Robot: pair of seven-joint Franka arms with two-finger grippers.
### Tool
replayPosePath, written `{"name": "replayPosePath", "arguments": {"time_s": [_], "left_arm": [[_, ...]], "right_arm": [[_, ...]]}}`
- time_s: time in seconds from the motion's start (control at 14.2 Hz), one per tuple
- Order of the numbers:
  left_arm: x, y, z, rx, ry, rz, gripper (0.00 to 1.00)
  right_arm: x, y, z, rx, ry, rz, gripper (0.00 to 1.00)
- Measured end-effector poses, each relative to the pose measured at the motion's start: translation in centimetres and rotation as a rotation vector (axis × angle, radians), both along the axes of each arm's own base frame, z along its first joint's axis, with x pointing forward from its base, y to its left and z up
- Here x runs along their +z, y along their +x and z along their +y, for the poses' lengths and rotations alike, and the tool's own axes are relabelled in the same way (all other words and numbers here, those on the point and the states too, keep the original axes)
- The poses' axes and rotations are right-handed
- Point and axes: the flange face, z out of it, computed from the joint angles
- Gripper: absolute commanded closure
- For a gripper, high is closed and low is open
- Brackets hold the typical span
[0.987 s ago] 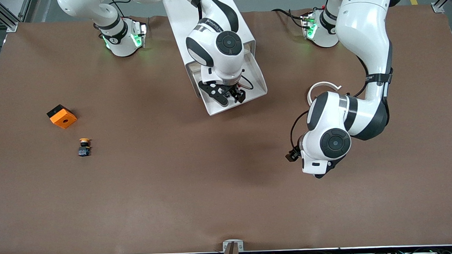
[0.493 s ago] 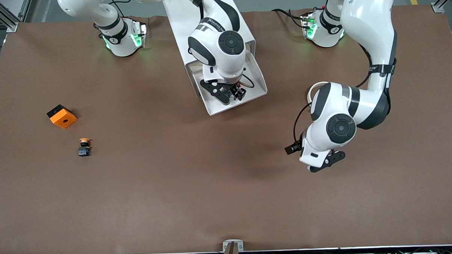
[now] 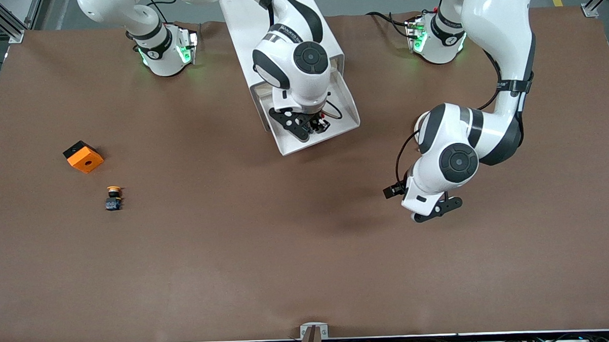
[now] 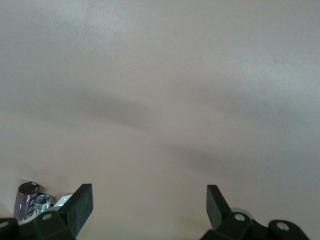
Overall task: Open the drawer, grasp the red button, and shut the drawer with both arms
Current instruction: 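Lift the red button out with the right gripper while the left gripper approaches, then push the drawer shut with the left gripper while the right gripper carries the button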
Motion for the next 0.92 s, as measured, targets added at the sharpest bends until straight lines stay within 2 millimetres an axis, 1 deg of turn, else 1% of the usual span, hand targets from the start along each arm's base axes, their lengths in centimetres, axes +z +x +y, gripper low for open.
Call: {"name": "replayPosePath", "arguments": {"time_s": [0.07, 0.14, 0.21, 0.35, 0.49, 0.63, 0.78, 0.92], "left_arm": [[-0.1, -0.1, -0.1, -0.002, 0.0, 0.001, 0.0], [-0.2, -0.3, -0.4, -0.007, -0.001, 0.003, 0.0], [-0.3, -0.6, -1.0, -0.018, -0.004, 0.003, 0.0], [-0.9, -1.7, -3.2, -0.046, -0.017, 0.011, 0.0], [-2.1, -3.5, -5.7, -0.059, -0.03, 0.021, 0.0], [-3.2, -5.4, -7.9, -0.056, -0.036, 0.037, 0.0], [-3.6, -7.0, -10.0, -0.05, -0.042, 0.056, 0.0], [-3.7, -8.5, -11.9, -0.051, -0.047, 0.075, 0.0]], "right_arm": [[0.7, 0.4, -0.3, -0.009, -0.009, 0.009, 0.76], [2.0, 1.2, -0.8, -0.028, -0.017, 0.031, 0.76], [3.6, 2.2, -1.7, -0.055, -0.022, 0.062, 0.75], [7.7, 5.1, -4.7, -0.077, -0.031, 0.116, 0.76], [11.2, 7.7, -9.1, 0.003, -0.038, 0.17, 0.76], [14.1, 10.1, -14.3, 0.142, -0.01, 0.209, 0.76], [15.9, 12.3, -19.7, 0.247, 0.015, 0.236, 0.76], [16.6, 14.6, -24.8, 0.356, 0.019, 0.241, 0.75]]}}
